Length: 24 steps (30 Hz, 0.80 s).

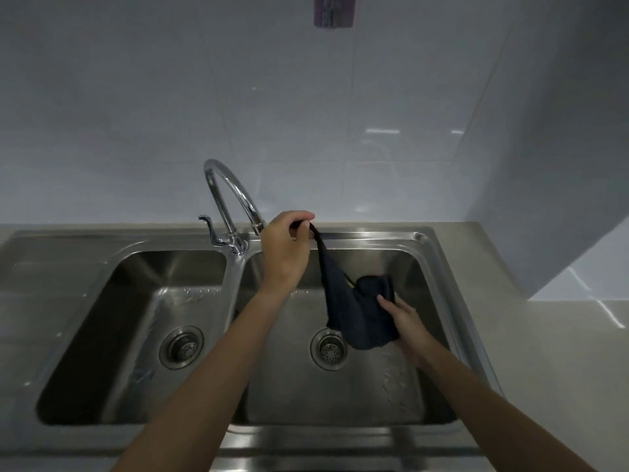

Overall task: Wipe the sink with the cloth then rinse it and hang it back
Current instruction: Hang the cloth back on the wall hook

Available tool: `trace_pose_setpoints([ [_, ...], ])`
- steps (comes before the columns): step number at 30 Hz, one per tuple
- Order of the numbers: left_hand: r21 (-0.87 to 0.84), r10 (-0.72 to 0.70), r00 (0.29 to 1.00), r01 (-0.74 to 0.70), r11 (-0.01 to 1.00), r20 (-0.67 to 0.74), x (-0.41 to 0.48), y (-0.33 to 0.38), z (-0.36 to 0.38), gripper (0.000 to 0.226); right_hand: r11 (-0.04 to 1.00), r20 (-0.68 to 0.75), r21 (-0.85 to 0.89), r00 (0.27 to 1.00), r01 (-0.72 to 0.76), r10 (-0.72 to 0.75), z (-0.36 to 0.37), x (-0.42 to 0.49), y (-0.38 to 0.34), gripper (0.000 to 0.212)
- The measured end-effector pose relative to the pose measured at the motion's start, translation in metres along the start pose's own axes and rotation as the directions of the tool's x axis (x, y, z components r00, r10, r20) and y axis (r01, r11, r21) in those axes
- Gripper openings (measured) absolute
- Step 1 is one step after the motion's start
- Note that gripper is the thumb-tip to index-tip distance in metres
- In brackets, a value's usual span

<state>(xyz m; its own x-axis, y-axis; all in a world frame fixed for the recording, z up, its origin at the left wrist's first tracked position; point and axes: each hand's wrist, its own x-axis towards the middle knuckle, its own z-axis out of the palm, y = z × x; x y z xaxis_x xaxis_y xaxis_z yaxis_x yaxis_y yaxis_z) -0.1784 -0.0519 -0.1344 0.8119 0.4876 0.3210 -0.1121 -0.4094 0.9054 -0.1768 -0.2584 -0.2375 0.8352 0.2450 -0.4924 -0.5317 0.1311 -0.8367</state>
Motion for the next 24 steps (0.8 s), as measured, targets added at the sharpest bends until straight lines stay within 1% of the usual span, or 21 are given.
trace_pose_setpoints([
  [3,-0.045,-0.005,1.000,0.005,0.999,-0.004,0.005,0.014,0.001,0.025,0.983,-0.109,-0.123,0.986,-0.137,0.123,-0.018,0.003,0.002,0.021],
  [5,-0.067,0.003,1.000,-0.002,0.998,0.019,0.005,0.027,0.003,0.024,0.973,-0.112,-0.094,0.973,-0.212,0.201,-0.020,0.002,0.003,0.026],
  [8,-0.101,0.034,0.997,-0.027,0.995,0.068,0.006,0.041,0.006,0.022,0.963,-0.127,-0.063,0.959,-0.262,0.252,-0.012,0.005,0.005,0.029],
  [9,-0.107,0.047,0.994,-0.037,0.994,0.095,0.007,0.044,0.007,0.022,0.958,-0.140,-0.099,0.957,-0.270,0.255,-0.008,0.005,0.003,0.030],
  [10,-0.109,0.064,0.990,-0.050,0.993,0.126,0.007,0.048,0.006,0.022,0.948,-0.160,-0.185,0.960,-0.258,0.229,-0.005,0.005,0.001,0.032],
  [11,-0.107,0.082,0.983,-0.065,0.992,0.162,0.008,0.052,0.006,0.022,0.918,-0.177,-0.326,0.969,-0.225,0.174,-0.002,0.005,-0.002,0.035],
  [13,-0.096,0.113,0.965,-0.092,0.991,0.237,0.011,0.058,0.005,0.022,0.766,-0.169,-0.638,0.985,-0.082,-0.035,0.003,0.008,-0.013,0.042],
  [14,-0.091,0.126,0.954,-0.105,0.990,0.271,0.013,0.060,0.004,0.022,0.724,-0.128,-0.689,0.981,0.016,-0.144,0.007,0.010,-0.021,0.047],
  [15,-0.085,0.140,0.944,-0.120,0.989,0.300,0.015,0.061,0.003,0.021,0.730,-0.064,-0.670,0.969,0.135,-0.238,0.012,0.009,-0.031,0.049],
  [16,-0.075,0.157,0.933,-0.140,0.987,0.323,0.017,0.061,0.003,0.021,0.742,0.017,-0.615,0.945,0.267,-0.327,0.017,0.006,-0.042,0.049],
  [17,-0.059,0.181,0.922,-0.171,0.983,0.343,0.019,0.061,0.002,0.022,0.733,0.110,-0.560,0.911,0.387,-0.397,0.023,0.002,-0.055,0.047],
  [18,-0.039,0.208,0.908,-0.208,0.977,0.363,0.020,0.061,0.002,0.022,0.708,0.206,-0.527,0.879,0.469,-0.429,0.029,-0.001,-0.068,0.048],
  [20,-0.023,0.256,0.880,-0.269,0.963,0.399,0.022,0.059,0.000,0.023,0.659,0.388,-0.488,0.819,0.572,-0.423,0.041,-0.006,-0.088,0.050],
  [21,-0.027,0.268,0.873,-0.282,0.959,0.407,0.021,0.058,-0.001,0.024,0.642,0.451,-0.478,0.795,0.599,-0.406,0.046,-0.007,-0.095,0.048],
  [23,-0.022,0.268,0.877,-0.283,0.959,0.400,0.022,0.059,-0.004,0.025,0.610,0.522,-0.461,0.753,0.644,-0.400,0.053,-0.004,-0.104,0.034],
  [24,-0.014,0.251,0.883,-0.268,0.963,0.397,0.023,0.060,-0.006,0.024,0.597,0.523,-0.464,0.747,0.654,-0.411,0.056,-0.003,-0.106,0.026],
])
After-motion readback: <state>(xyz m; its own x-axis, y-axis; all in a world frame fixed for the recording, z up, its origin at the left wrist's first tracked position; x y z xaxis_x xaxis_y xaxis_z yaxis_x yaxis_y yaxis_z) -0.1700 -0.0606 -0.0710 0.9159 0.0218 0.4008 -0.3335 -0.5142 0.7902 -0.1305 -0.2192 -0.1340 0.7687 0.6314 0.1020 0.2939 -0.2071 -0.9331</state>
